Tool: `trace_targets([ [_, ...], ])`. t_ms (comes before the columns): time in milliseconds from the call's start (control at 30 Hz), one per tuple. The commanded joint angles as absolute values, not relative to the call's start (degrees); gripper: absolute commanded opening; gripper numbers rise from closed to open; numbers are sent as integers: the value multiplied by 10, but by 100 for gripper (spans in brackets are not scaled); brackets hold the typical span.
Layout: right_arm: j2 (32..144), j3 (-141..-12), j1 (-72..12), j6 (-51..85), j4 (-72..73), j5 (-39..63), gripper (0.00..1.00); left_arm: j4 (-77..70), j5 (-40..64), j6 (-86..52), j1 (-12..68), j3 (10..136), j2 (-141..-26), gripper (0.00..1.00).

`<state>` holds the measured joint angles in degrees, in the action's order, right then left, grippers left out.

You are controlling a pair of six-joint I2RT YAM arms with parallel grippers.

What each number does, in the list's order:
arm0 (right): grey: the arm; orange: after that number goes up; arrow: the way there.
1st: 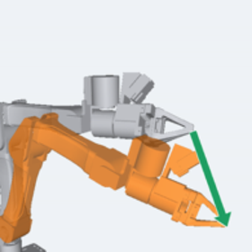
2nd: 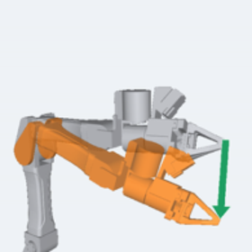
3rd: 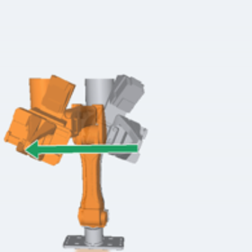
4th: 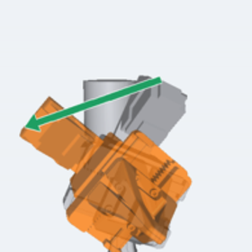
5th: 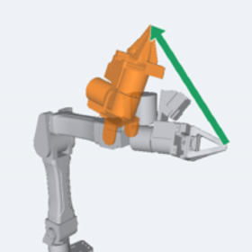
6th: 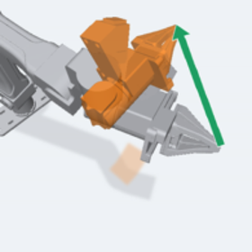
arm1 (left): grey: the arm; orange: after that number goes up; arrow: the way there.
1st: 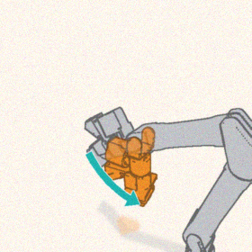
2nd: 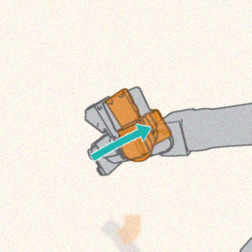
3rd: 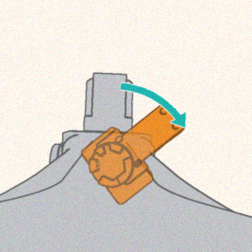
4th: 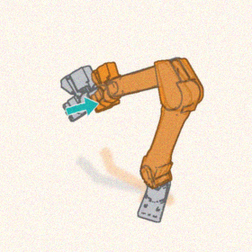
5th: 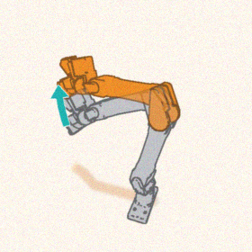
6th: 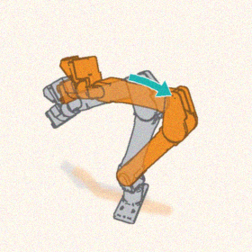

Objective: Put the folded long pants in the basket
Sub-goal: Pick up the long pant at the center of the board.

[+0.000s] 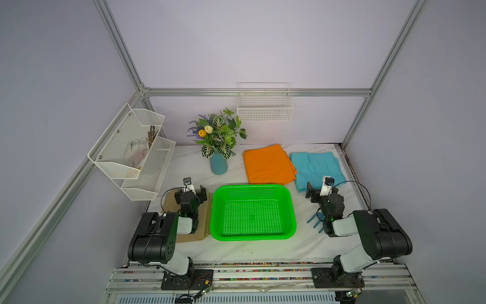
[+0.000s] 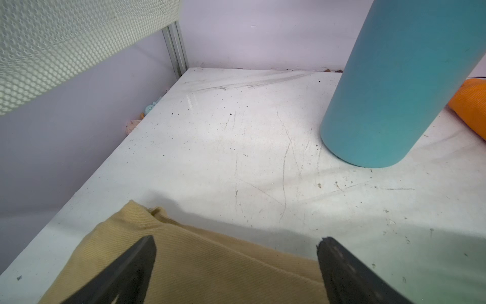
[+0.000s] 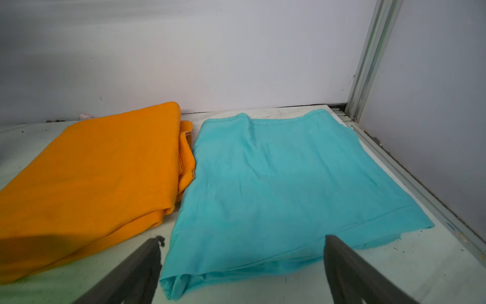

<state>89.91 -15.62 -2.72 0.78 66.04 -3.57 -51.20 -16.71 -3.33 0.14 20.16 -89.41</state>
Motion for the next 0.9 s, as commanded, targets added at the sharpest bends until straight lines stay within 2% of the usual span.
trace_targets([
  [0,903,-164,-33,2,681,-42,99,-537,-171,-23,6,217,-897,100],
  [667,904,-164,-33,2,680,-42,99,-517,-172,-26,6,223,-893,100],
  [867,900,-164,-34,25,678,-107,99,-532,-173,-22,6,217,-891,100],
])
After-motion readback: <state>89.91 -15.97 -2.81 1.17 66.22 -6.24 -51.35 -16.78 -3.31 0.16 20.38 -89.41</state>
